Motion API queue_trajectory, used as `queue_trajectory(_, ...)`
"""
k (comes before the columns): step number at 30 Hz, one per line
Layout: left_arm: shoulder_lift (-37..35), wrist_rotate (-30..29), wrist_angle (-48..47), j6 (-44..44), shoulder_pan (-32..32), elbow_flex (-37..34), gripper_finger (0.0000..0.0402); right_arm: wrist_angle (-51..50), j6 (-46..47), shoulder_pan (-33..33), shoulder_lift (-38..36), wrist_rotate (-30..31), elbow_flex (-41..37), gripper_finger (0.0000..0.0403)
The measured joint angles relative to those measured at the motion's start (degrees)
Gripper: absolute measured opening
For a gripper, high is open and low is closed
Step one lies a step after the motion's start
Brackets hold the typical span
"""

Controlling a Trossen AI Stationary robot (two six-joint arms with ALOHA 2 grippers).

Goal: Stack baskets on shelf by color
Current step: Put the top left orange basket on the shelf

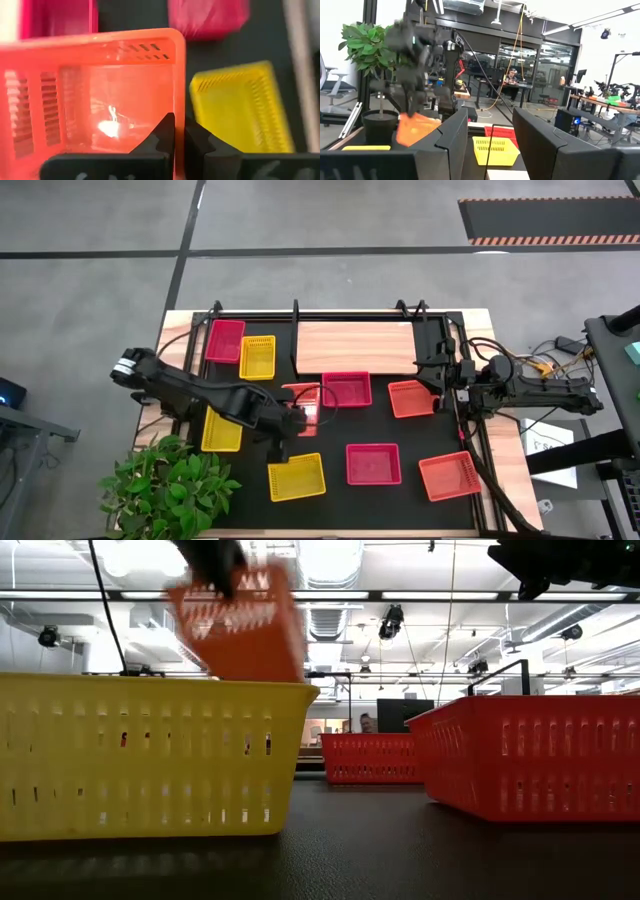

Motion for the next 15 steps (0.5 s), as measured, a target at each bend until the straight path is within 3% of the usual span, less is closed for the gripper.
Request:
queue_trajectory(4, 0.0, -1.9, 7.5, 8.4, 0.0, 4.4, 0.0, 0.0, -0.1, 0.0, 0.0, 0.0, 0.0, 0.0151)
queue_trajectory(9, 0.1, -2.7, 17.0, 22.2, 2.2, 4.8, 0.0, 0.0, -0.1, 0.0, 0.0, 0.0, 0.0, 0.0151)
queue_trajectory(15, 2.4, -3.0, 18.9, 26.2, 9.9, 4.7, 0.0, 0.0, -0.2, 0.0, 0.0, 0.0, 0.0, 0.015)
